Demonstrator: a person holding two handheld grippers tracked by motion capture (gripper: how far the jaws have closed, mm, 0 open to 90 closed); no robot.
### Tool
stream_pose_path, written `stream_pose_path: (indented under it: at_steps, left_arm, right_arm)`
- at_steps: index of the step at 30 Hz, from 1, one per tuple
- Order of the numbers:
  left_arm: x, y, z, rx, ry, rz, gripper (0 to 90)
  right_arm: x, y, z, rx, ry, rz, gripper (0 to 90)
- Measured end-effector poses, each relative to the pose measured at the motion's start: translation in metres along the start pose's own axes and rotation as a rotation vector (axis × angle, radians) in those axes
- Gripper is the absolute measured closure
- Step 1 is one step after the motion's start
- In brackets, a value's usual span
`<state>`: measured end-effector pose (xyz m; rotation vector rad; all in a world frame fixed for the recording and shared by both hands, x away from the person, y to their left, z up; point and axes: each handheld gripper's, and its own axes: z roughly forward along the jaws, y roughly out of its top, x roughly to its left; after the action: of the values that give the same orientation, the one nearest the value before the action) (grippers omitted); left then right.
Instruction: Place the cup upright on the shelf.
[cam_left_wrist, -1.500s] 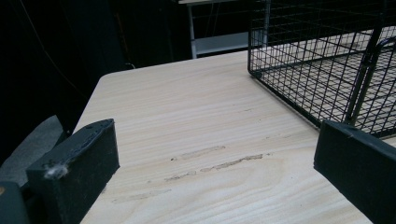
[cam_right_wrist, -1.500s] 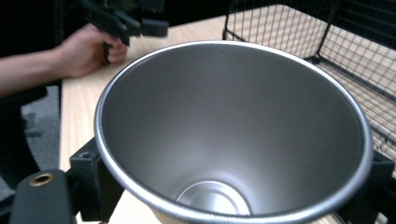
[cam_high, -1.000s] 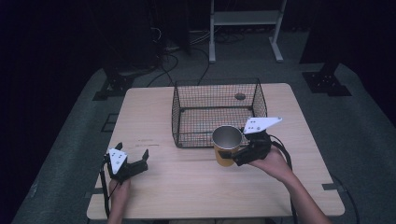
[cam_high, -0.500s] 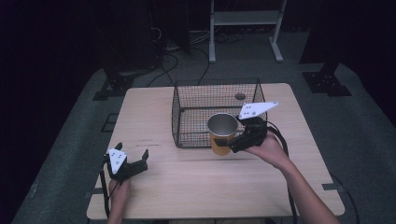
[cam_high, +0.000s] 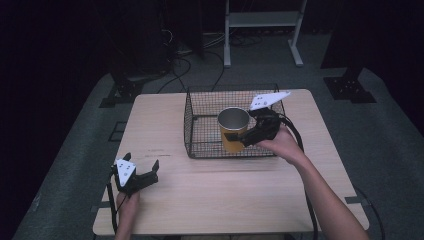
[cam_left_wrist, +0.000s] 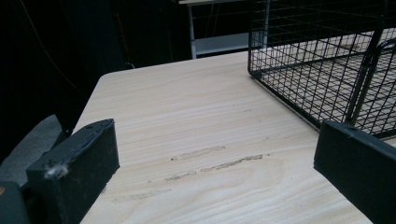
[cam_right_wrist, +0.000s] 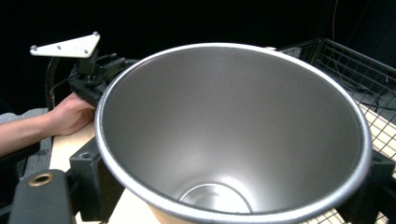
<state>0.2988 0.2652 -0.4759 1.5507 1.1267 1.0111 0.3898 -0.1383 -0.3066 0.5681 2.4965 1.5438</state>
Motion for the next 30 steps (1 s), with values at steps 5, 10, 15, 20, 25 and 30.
stream_pose_path:
  at_steps: [5, 10, 15, 20, 25, 30]
  left_arm:
    - [0.000, 0.000, 0.000, 0.000, 0.000, 0.001, 0.0]
    - [0.000, 0.000, 0.000, -0.001, -0.001, 0.001, 0.0]
    - [0.000, 0.000, 0.000, -0.002, -0.001, 0.001, 0.0]
    - [0.000, 0.000, 0.000, -0.001, -0.001, 0.001, 0.0]
    - [0.000, 0.000, 0.000, -0.002, -0.001, 0.000, 0.0]
    - [0.000, 0.000, 0.000, -0.002, -0.001, -0.002, 0.0]
  right_arm:
    - [-0.011, 0.010, 0.006, -0.001, -0.008, 0.009, 12.6]
    - [-0.022, 0.023, 0.013, 0.002, -0.013, 0.009, 12.6]
    - [-0.031, 0.028, 0.021, 0.007, -0.025, 0.018, 12.6]
    - [-0.043, 0.030, 0.033, 0.028, -0.042, 0.025, 12.6]
    - [-0.057, 0.027, 0.044, 0.032, -0.054, 0.054, 12.6]
    - [-0.070, 0.023, 0.053, 0.037, -0.071, 0.076, 12.5]
